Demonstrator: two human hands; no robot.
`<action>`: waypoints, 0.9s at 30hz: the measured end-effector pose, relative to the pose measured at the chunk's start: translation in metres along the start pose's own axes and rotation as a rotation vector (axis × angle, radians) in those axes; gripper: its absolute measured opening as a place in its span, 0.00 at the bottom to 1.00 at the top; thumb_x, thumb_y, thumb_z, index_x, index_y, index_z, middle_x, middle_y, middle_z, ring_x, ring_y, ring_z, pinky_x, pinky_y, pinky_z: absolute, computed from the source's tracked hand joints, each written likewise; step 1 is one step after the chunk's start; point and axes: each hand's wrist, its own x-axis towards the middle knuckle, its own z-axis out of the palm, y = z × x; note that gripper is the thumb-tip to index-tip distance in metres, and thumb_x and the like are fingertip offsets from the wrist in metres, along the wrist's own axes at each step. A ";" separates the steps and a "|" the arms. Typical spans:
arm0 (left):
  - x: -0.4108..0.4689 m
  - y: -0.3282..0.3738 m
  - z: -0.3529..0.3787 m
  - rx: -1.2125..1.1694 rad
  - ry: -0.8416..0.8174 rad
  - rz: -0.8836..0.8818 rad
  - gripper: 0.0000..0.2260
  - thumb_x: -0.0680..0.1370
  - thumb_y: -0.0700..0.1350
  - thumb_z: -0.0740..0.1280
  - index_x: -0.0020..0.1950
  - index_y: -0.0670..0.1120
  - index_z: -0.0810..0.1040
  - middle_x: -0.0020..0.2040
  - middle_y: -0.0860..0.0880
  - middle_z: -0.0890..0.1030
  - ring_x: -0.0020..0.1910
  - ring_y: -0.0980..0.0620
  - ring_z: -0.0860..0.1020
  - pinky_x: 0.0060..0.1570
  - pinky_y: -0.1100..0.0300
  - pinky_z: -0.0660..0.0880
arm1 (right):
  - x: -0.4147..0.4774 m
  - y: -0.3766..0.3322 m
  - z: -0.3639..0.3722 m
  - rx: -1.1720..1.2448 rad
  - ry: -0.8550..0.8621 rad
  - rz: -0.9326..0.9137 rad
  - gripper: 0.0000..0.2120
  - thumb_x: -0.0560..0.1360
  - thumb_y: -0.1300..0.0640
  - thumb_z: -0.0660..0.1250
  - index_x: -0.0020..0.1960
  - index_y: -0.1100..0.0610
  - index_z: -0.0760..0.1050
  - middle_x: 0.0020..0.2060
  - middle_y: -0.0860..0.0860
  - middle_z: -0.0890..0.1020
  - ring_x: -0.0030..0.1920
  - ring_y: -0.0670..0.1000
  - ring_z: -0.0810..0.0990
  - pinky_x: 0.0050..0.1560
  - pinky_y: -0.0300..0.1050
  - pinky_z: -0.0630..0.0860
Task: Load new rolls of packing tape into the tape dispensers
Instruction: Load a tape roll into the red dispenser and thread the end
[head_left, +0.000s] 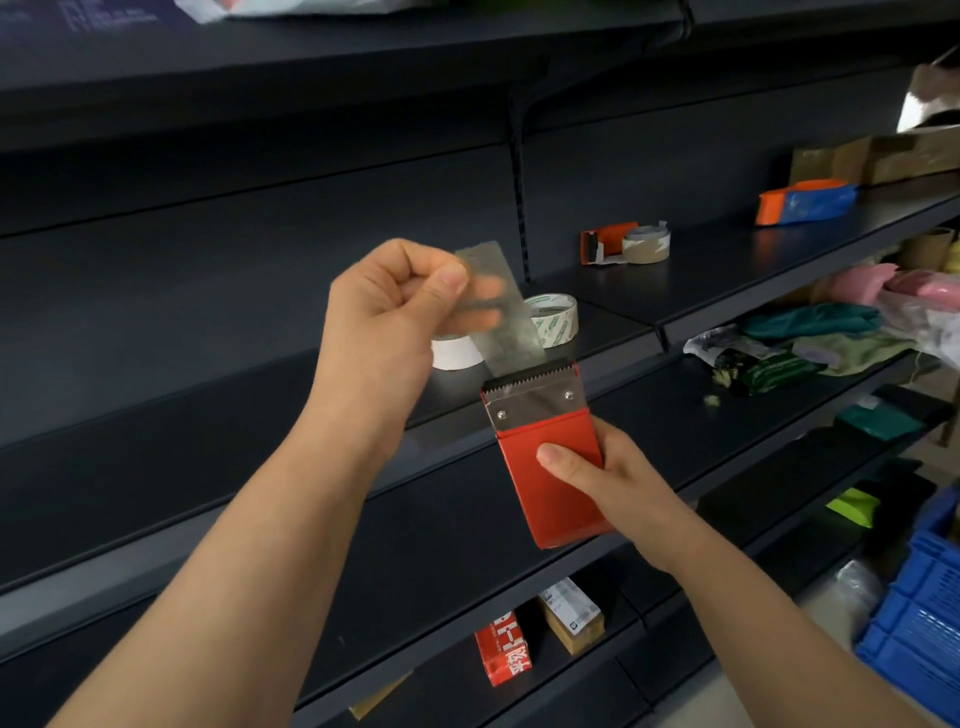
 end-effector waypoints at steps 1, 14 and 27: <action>0.001 0.000 -0.001 -0.007 0.032 -0.011 0.07 0.81 0.36 0.62 0.44 0.42 0.76 0.41 0.47 0.86 0.40 0.45 0.85 0.54 0.45 0.80 | 0.000 -0.002 -0.001 -0.001 -0.008 0.010 0.22 0.68 0.42 0.70 0.59 0.48 0.77 0.51 0.48 0.85 0.52 0.49 0.84 0.52 0.49 0.82; 0.013 0.010 -0.004 0.066 0.070 0.151 0.07 0.81 0.36 0.63 0.43 0.44 0.76 0.40 0.47 0.86 0.37 0.46 0.84 0.45 0.54 0.80 | -0.002 -0.012 0.007 0.013 -0.071 0.089 0.20 0.68 0.42 0.69 0.57 0.48 0.79 0.49 0.47 0.86 0.49 0.47 0.85 0.49 0.43 0.81; -0.028 -0.050 0.004 0.589 -0.438 0.533 0.04 0.78 0.41 0.69 0.47 0.43 0.83 0.54 0.52 0.85 0.61 0.55 0.79 0.66 0.41 0.69 | 0.014 -0.039 -0.007 0.503 -0.120 0.303 0.20 0.73 0.49 0.63 0.59 0.58 0.79 0.45 0.55 0.85 0.44 0.52 0.84 0.44 0.49 0.79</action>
